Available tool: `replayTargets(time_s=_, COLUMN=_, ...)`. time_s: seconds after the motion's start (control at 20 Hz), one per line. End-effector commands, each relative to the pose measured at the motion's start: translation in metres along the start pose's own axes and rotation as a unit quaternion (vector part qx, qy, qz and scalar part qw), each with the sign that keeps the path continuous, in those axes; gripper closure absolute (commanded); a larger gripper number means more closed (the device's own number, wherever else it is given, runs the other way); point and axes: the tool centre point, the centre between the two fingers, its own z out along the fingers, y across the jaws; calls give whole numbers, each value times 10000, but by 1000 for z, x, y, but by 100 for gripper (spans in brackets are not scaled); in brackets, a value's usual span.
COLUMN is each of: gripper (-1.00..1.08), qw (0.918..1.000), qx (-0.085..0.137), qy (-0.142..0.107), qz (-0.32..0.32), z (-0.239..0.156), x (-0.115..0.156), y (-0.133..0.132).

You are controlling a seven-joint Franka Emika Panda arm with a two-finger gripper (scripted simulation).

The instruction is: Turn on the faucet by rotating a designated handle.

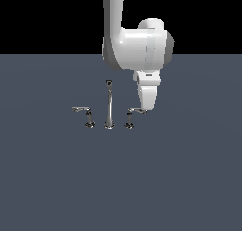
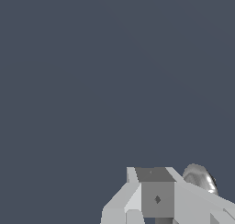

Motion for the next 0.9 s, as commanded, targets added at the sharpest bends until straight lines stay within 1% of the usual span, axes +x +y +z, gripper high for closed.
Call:
replayTargets(time_s=0.0, gripper=108, qw=10000, qx=-37, qy=1, qz=8, z=0, x=4, y=11)
replayTargets(time_s=0.15, gripper=108, qw=10000, qx=-37, qy=1, qz=8, z=0, x=7, y=17)
replayTargets(time_s=0.2, gripper=108, qw=10000, qx=17, qy=-7, qz=-24, z=0, x=2, y=9)
replayTargets(time_s=0.85, gripper=108, qw=10000, qx=-24, qy=-2, qz=-2, z=0, x=-8, y=52)
